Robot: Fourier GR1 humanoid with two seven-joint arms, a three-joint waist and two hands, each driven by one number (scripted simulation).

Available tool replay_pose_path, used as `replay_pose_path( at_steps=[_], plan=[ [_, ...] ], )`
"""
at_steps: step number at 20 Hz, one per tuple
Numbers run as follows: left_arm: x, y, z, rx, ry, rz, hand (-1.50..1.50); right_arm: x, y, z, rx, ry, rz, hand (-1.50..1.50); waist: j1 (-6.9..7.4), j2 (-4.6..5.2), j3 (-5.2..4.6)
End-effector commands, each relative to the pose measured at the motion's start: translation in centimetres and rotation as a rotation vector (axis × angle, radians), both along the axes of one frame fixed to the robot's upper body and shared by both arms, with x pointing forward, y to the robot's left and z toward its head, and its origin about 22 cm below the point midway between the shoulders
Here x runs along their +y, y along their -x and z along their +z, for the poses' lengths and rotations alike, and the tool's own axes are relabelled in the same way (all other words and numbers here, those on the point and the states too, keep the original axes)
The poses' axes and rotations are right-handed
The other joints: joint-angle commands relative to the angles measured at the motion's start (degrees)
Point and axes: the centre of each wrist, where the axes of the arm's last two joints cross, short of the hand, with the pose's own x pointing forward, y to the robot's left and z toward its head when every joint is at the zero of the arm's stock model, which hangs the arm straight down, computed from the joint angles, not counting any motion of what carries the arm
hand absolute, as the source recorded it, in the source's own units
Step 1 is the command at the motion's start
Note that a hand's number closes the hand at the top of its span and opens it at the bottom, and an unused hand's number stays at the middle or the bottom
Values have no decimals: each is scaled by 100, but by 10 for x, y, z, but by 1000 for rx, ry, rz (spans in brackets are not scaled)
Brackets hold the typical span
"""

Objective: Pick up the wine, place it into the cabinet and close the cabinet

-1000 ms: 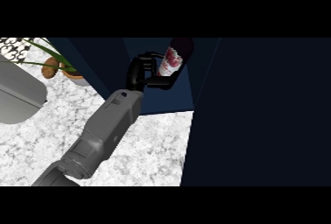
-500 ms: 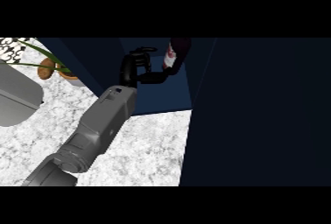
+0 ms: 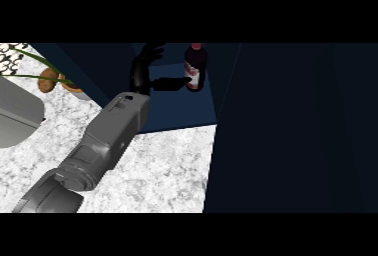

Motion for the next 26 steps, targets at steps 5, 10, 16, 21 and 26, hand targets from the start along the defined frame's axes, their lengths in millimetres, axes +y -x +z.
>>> replay_pose_path(
  at_steps=[5,10,16,21,26],
  plan=[
    [0,-9,18,-44,56,-9,-150,-3,18,27,17,-90,56,-150,31,12,-17],
    [-3,-6,15,-92,140,-113,-150,-5,18,23,16,-77,47,-150,98,-25,-10],
    [-19,-14,39,-153,293,-236,150,-6,21,25,19,-95,47,-150,108,-52,-5],
    [-34,-15,49,-143,321,-324,-150,-14,26,38,44,-65,11,-150,345,-142,-2],
    [-44,-18,63,-128,341,-366,-150,-15,27,37,30,-60,7,-150,430,-187,6]
  ],
)
